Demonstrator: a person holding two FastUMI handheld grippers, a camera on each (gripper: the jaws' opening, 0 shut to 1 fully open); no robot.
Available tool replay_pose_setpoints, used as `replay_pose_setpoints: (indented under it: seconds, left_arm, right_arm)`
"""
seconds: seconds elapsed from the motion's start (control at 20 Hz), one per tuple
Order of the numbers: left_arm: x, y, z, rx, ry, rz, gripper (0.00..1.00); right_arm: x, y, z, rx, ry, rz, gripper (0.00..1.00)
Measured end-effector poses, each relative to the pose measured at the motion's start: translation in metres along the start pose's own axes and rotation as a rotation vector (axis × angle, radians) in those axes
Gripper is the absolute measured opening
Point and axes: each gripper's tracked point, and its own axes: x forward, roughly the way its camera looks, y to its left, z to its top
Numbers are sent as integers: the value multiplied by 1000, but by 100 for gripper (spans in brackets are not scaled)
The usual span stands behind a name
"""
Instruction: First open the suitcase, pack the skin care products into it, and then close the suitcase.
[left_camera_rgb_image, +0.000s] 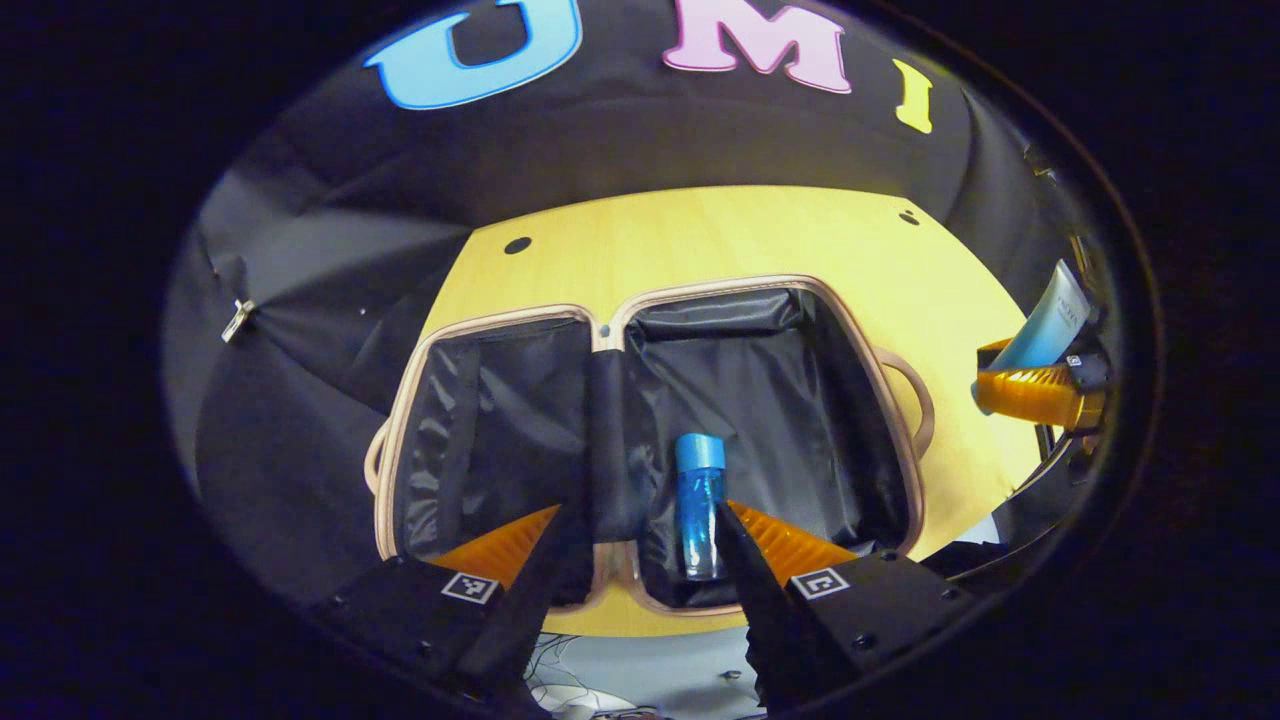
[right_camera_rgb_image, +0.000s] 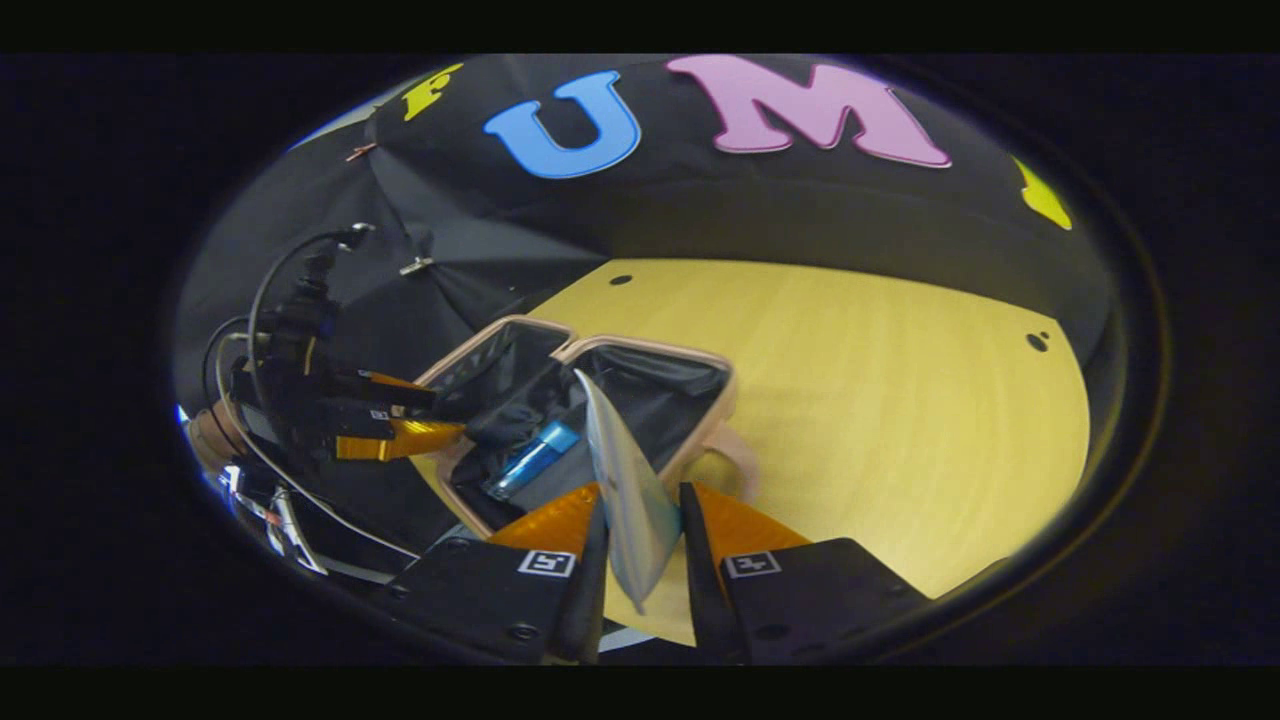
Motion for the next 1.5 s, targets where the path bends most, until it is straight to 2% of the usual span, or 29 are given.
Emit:
replay_pose_setpoints:
  seconds: [0.15, 0.4, 0.55, 0.6, 0.65, 0.7, 0.75, 0.8, 1.0, 1.05, 1.15, 1.25, 1.3, 1.5]
  left_arm:
    - [-19, 58, -29, -15, 3, 116, 91]
    - [-36, 117, -92, -195, 58, 176, 90]
    - [-40, 140, -121, -291, 85, 208, 90]
    - [-41, 148, -128, -320, 94, 221, 90]
    - [-41, 155, -132, -350, 103, 225, 91]
    - [-39, 160, -136, -380, 101, 223, 90]
    - [-38, 162, -138, -404, 101, 213, 91]
    - [-36, 162, -141, -417, 103, 207, 90]
    - [-31, 177, -134, -456, 87, 216, 90]
    - [-29, 181, -128, -485, 74, 205, 90]
    - [-27, 192, -121, -547, 59, 196, 90]
    - [-22, 207, -118, -585, 57, 201, 90]
    - [-19, 216, -115, -588, 54, 203, 90]
    - [-4, 249, -87, -544, 21, 203, 88]
  right_arm:
    - [41, 14, -25, -37, 128, -37, 39]
    - [90, 54, -63, 96, 348, 3, 39]
    - [103, 62, -95, 204, 482, -42, 39]
    - [107, 64, -102, 244, 519, -50, 33]
    - [114, 66, -106, 266, 533, -50, 40]
    - [116, 65, -108, 274, 550, -56, 39]
    - [119, 66, -108, 299, 554, -62, 34]
    - [117, 66, -107, 328, 564, -69, 42]
    - [118, 64, -101, 409, 554, -79, 45]
    - [116, 69, -96, 416, 533, -58, 46]
    - [111, 85, -82, 415, 487, -7, 69]
    - [99, 88, -71, 362, 447, -15, 92]
    - [92, 83, -67, 319, 420, -27, 98]
    - [67, 83, -33, 213, 239, -3, 98]
